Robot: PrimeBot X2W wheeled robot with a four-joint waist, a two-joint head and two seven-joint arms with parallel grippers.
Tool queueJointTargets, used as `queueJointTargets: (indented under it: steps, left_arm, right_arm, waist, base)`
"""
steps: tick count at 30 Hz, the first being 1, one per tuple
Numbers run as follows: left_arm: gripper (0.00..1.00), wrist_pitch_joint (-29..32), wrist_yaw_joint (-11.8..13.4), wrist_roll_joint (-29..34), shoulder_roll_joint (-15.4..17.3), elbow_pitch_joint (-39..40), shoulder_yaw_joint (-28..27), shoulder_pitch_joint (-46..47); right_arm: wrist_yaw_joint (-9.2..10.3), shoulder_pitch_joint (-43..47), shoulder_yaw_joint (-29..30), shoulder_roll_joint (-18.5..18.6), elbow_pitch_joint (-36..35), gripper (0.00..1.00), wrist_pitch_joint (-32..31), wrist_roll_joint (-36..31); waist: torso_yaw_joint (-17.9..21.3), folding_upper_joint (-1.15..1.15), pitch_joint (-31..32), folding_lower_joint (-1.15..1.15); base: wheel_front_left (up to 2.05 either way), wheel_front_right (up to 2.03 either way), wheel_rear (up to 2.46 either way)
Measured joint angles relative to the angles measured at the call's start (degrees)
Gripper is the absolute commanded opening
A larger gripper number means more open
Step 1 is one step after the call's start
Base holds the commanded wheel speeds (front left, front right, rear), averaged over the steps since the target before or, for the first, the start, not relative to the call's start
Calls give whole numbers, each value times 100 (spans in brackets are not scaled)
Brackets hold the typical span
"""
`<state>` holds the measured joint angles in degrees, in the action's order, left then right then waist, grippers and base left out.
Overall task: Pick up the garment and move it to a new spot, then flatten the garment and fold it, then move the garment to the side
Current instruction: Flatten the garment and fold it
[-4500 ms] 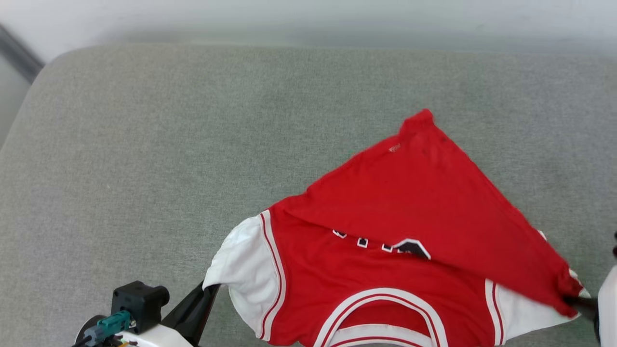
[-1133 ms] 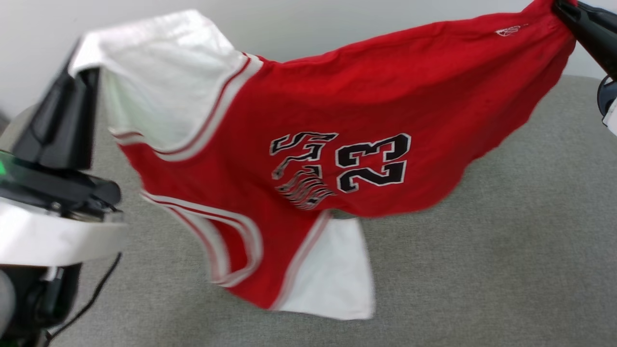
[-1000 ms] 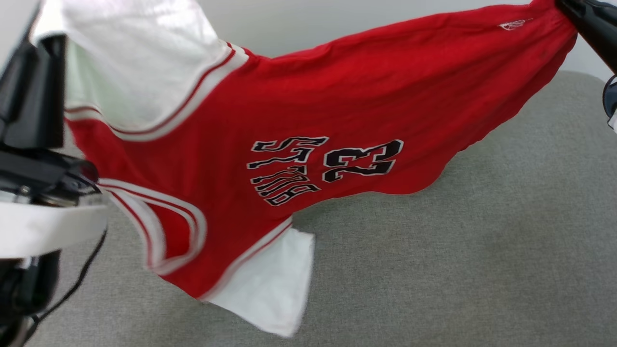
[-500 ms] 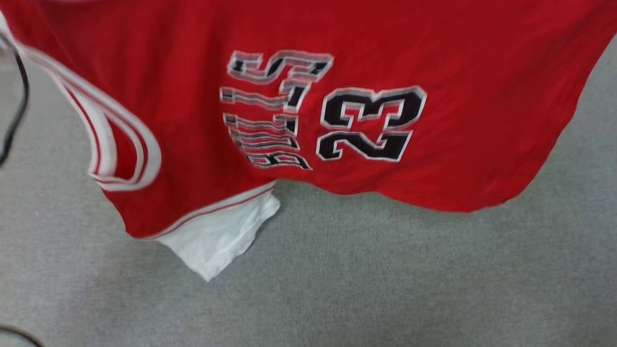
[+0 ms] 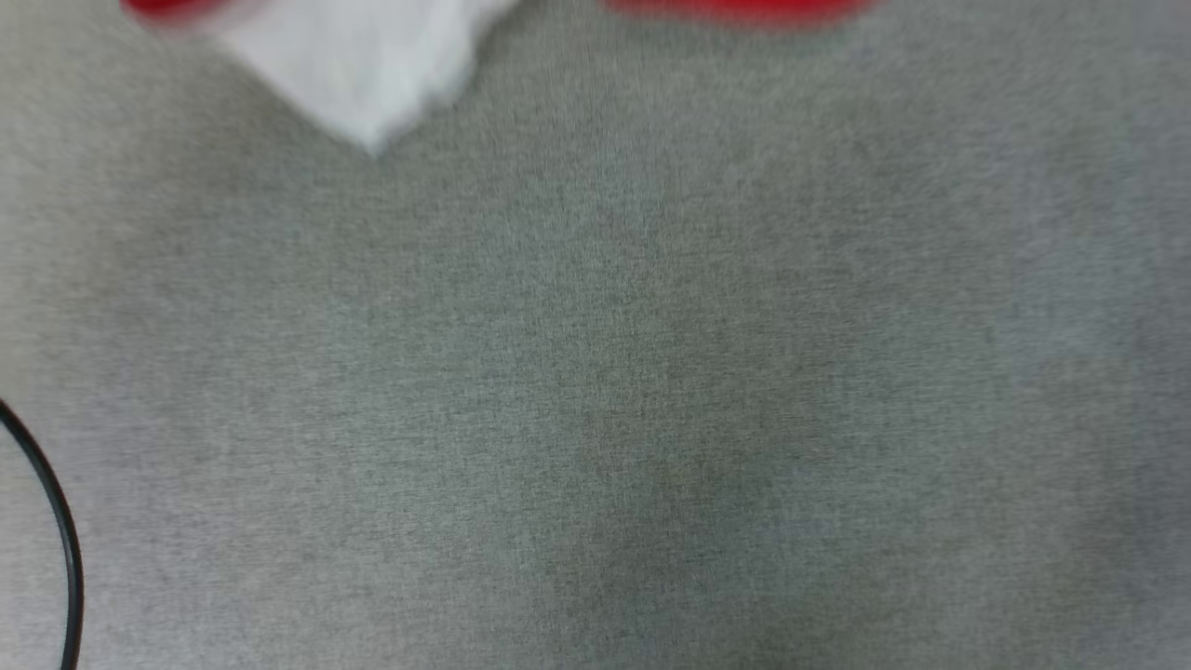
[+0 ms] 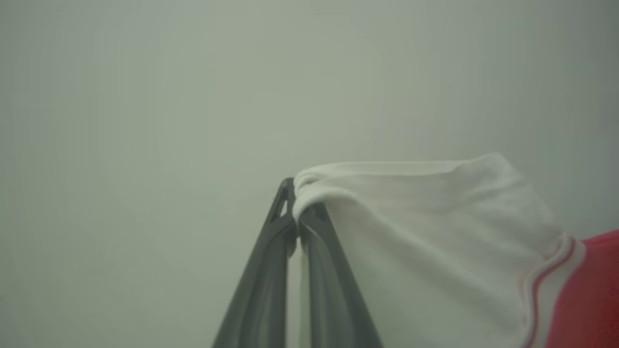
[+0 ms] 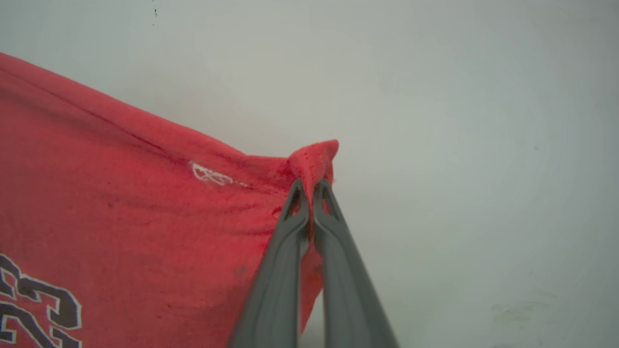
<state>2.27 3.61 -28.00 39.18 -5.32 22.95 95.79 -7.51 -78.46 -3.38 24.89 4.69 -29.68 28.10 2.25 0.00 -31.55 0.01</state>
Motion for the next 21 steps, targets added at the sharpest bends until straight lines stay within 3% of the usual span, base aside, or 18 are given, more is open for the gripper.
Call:
queueJointTargets:
  steps: [6,11,17,21]
  left_arm:
    - [0,-512,-191,237,-415,-1466,105,1141]
    - [0,-1016,-263,253,-759,-2432,118,1558]
    - [0,-1530,-467,159,-1056,-3289,268,1021]
    - [0,-1683,-566,92,-1283,-3460,333,271]
  right_arm:
    - [-1,-1116,-275,-60,1143,0,757,-502]
    - [-1,-1711,-307,-56,1937,0,1372,-727]
    - [-1,-1313,-754,-253,2766,0,2089,-862]
    - [0,-779,-1016,-309,3192,0,2509,-738]
  waist:
    - [-21,0,-531,0]
    - [-116,0,-897,0]
    - [-265,0,-998,1]
    - [-286,0,-835,0]
  base:
    - [0,0,0]
    - [0,0,0]
    - [0,0,0]
    - [0,0,0]
